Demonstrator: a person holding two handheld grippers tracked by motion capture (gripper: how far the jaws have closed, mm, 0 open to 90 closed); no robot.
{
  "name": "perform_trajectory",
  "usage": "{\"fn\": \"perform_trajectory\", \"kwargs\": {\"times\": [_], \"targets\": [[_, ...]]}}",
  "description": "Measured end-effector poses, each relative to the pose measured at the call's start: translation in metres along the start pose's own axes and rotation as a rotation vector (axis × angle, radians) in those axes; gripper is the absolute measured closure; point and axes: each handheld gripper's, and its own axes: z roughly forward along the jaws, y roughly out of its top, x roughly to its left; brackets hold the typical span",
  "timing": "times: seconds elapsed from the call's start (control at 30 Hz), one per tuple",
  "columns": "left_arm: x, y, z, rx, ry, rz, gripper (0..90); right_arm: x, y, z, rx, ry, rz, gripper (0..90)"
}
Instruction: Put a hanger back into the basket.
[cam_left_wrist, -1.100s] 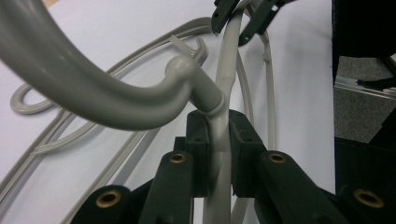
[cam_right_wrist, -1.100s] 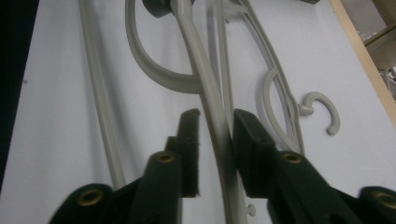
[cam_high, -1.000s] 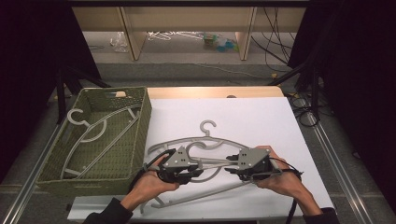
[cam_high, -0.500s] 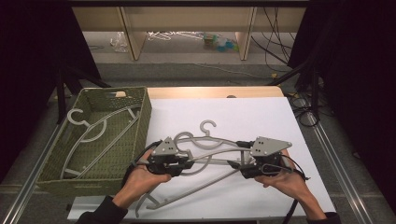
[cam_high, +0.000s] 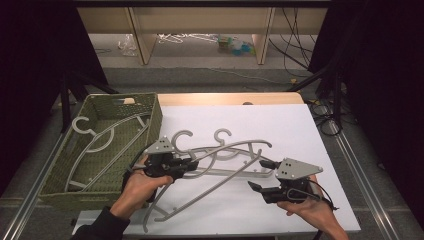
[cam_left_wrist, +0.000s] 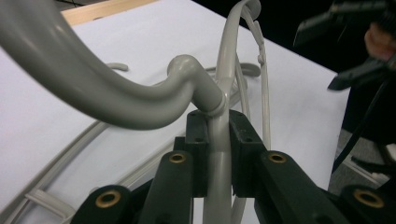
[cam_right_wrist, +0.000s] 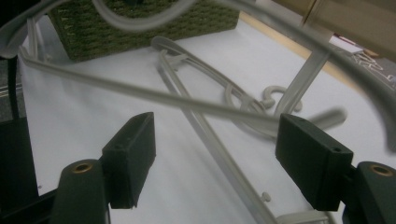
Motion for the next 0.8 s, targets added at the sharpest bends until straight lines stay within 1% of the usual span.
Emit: {"fn": "perform_trajectory", "kwargs": {"times": [0.03, 0.07, 0.13, 0.17, 0.23, 0.27, 0.4, 0.47, 0.53, 0.6, 0.63, 0.67, 0.7, 0.73, 0.77, 0.8], "targets": [[0.001, 0.002, -0.003, -0.008, 0.000, -0.004, 79.9, 0.001, -0.001, 0.000, 0.010, 0.007, 0.008, 29.8], [0.001, 0.003, -0.005, -0.016, 0.000, -0.009, 79.9, 0.002, -0.002, 0.001, 0.009, 0.007, 0.008, 29.8], [0.001, 0.007, -0.011, -0.032, -0.002, -0.024, 79.8, 0.004, -0.002, 0.002, 0.011, 0.007, 0.000, 29.8], [0.001, 0.009, -0.013, -0.045, -0.002, -0.025, 79.8, 0.004, -0.002, 0.002, 0.008, 0.011, 0.003, 29.8], [0.002, 0.012, -0.018, -0.057, 0.004, -0.027, 79.8, 0.005, -0.002, 0.002, 0.015, 0.012, 0.002, 29.6], [0.003, 0.014, -0.021, -0.063, 0.005, -0.031, 79.8, 0.005, -0.002, 0.003, 0.009, 0.013, 0.001, 29.6], [0.007, 0.021, -0.034, -0.108, 0.002, -0.042, 79.7, 0.006, -0.005, 0.005, 0.032, 0.019, 0.003, 29.5], [0.009, 0.025, -0.044, -0.125, 0.013, -0.041, 79.8, 0.007, -0.005, 0.005, 0.037, 0.021, -0.001, 29.5], [0.012, 0.030, -0.054, -0.154, 0.018, -0.045, 79.8, 0.007, -0.004, 0.005, 0.028, 0.023, -0.001, 29.6], [0.014, 0.033, -0.064, -0.175, 0.023, -0.036, 79.8, 0.006, -0.005, 0.004, 0.034, 0.021, -0.001, 29.5], [0.015, 0.034, -0.069, -0.184, 0.030, -0.046, 79.8, 0.006, -0.005, 0.005, 0.034, 0.022, 0.002, 29.6], [0.016, 0.035, -0.073, -0.189, 0.035, -0.044, 79.8, 0.006, -0.005, 0.005, 0.030, 0.021, 0.002, 29.6], [0.018, 0.036, -0.076, -0.194, 0.035, -0.032, 79.8, 0.006, -0.005, 0.006, 0.032, 0.019, -0.001, 29.6], [0.019, 0.037, -0.079, -0.201, 0.045, -0.046, 79.8, 0.006, -0.006, 0.006, 0.030, 0.021, -0.001, 29.5], [0.021, 0.037, -0.082, -0.204, 0.047, -0.040, 79.8, 0.006, -0.006, 0.006, 0.031, 0.023, 0.000, 29.6], [0.024, 0.037, -0.084, -0.207, 0.053, -0.042, 79.8, 0.006, -0.006, 0.006, 0.031, 0.021, -0.002, 29.6]]}}
